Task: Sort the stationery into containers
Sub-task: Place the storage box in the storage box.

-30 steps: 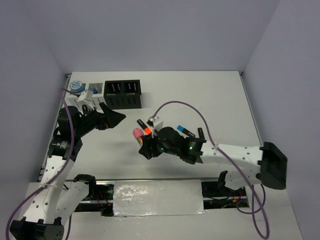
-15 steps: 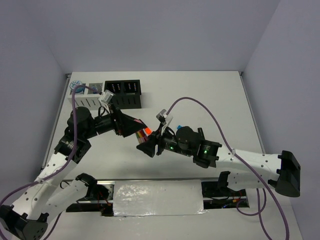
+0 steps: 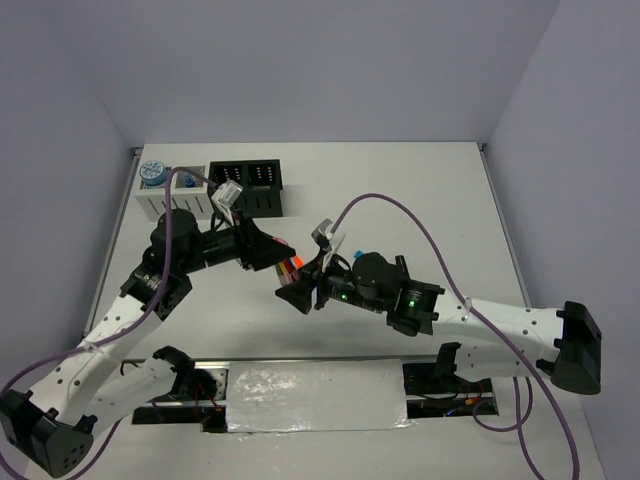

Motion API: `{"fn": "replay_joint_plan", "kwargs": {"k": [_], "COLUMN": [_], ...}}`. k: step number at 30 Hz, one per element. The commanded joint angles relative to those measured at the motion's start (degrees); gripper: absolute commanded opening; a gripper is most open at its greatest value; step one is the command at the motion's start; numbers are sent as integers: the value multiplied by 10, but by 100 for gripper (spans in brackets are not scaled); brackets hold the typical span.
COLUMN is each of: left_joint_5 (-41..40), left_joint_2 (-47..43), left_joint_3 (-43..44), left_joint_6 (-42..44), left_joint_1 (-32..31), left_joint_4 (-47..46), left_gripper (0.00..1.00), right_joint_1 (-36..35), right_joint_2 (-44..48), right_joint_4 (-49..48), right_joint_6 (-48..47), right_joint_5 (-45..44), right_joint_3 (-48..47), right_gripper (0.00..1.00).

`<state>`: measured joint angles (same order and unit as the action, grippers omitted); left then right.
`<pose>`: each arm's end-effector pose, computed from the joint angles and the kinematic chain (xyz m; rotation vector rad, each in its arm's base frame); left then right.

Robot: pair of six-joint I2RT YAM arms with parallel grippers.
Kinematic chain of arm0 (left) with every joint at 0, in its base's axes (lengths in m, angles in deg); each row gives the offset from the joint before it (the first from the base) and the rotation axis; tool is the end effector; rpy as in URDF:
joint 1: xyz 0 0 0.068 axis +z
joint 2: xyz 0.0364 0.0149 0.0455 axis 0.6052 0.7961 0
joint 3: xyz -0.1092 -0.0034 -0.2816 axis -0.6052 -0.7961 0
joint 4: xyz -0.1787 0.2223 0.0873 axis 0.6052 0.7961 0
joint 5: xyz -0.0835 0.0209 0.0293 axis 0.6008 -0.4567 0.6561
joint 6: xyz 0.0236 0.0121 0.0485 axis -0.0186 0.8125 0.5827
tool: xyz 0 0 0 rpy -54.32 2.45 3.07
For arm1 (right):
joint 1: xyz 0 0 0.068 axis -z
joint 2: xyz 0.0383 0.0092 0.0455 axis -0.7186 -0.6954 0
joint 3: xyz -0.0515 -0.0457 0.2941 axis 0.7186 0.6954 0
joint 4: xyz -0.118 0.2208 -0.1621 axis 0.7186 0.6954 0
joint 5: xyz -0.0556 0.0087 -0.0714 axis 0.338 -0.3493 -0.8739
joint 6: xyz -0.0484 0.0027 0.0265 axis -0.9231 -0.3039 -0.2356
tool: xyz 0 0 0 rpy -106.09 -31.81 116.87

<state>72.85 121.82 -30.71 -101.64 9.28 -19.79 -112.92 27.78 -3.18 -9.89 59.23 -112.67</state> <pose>0.1817 -0.1199 0.3811 0.2444 1.7824 -1.4110 0.1105 0.2571 0.3300 -0.6866 1.6958 1.1012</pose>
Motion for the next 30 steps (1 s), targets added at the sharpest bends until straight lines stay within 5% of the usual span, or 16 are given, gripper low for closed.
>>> {"fn": "replay_joint_plan", "kwargs": {"k": [1, 5, 6, 7, 9, 13, 17, 22, 30], "left_joint_5": [-1, -2, -7, -31, -94, -429, -570, -664, -666], "left_joint_2": [11, 35, 38, 43, 50, 124, 226, 320, 416], "left_joint_3": [42, 71, 77, 92, 120, 244, 335, 343, 350], "left_joint_6": [31, 51, 61, 68, 105, 159, 197, 252, 351], "left_joint_1": [-2, -2, -2, -2, -2, 1, 32, 73, 118], "left_joint_4": [18, 48, 56, 75, 114, 218, 214, 58, -104], "left_gripper": [1, 0, 0, 0, 0, 0, 0, 0, 0], "right_joint_1": [-3, 3, 4, 8, 15, 57, 70, 70, 70], "right_joint_2": [9, 10, 7, 7, 11, 61, 130, 198, 250], "right_joint_4": [-47, -34, -29, -22, 7, 42, 90, 130, 180], "right_joint_6": [-49, -91, -94, -94, -88, -66, -59, -64, -60], "right_joint_5": [-1, -37, -43, -52, -109, -161, -163, -149, -123], "right_joint_3": [-2, 5, 4, -2, -4, 32, 50, 58, 57], "right_gripper": [0, 0, 9, 30, 99, 100, 100, 100, 100]}}
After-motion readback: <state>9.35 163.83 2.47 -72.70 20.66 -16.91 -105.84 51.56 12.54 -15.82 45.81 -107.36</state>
